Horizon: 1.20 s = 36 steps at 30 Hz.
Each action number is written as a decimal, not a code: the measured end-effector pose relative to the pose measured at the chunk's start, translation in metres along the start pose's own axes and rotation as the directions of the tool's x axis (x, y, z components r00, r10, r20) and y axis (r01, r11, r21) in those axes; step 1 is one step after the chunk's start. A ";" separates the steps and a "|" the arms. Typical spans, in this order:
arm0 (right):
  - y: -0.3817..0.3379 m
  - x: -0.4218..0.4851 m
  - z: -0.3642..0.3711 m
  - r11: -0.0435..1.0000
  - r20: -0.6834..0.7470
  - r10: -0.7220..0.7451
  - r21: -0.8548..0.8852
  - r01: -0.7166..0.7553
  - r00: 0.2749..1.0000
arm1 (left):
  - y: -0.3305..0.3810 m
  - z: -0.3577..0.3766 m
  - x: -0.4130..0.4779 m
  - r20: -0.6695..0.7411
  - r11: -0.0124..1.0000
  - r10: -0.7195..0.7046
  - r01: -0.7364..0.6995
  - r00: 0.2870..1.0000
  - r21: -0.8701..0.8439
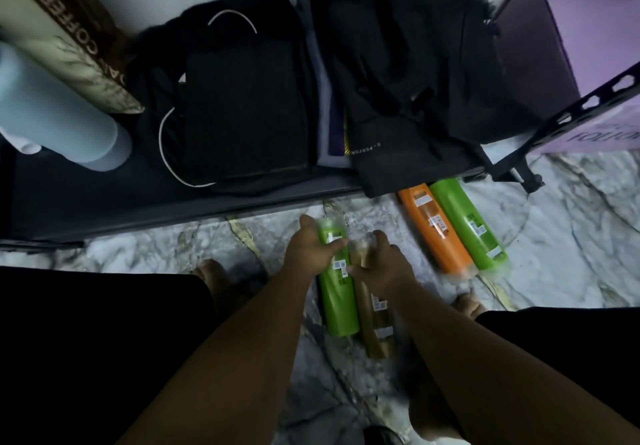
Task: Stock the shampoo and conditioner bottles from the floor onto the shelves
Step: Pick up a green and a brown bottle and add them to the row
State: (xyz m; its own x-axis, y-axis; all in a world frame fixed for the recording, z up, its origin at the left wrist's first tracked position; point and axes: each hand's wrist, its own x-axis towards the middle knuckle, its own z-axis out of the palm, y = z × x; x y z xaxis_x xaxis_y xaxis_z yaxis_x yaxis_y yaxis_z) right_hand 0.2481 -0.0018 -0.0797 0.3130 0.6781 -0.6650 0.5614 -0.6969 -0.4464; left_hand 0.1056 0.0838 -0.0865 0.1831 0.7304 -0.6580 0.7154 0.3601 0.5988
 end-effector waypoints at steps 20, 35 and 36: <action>-0.047 -0.132 -0.052 0.960 -0.218 -0.273 0.002 0.280 0.937 | 0.038 -0.040 -0.144 -0.099 0.782 0.434 -0.320 0.895 0.534; -0.033 -0.170 -0.057 0.942 -0.144 -0.291 -0.213 0.257 0.946 | 0.049 -0.024 -0.179 0.065 0.822 0.355 -0.345 0.932 0.452; -0.035 -0.173 -0.058 0.947 -0.159 -0.254 -0.240 0.212 0.954 | 0.050 -0.024 -0.180 0.041 0.834 0.342 -0.324 0.939 0.447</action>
State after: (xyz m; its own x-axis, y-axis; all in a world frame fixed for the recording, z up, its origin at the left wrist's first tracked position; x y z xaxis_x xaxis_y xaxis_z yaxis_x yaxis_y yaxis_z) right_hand 0.2189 -0.0807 0.0856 0.2782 0.8608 -0.4262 0.7822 -0.4605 -0.4196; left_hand 0.0919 -0.0155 0.0726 0.4442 0.7853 -0.4313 0.8388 -0.1954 0.5082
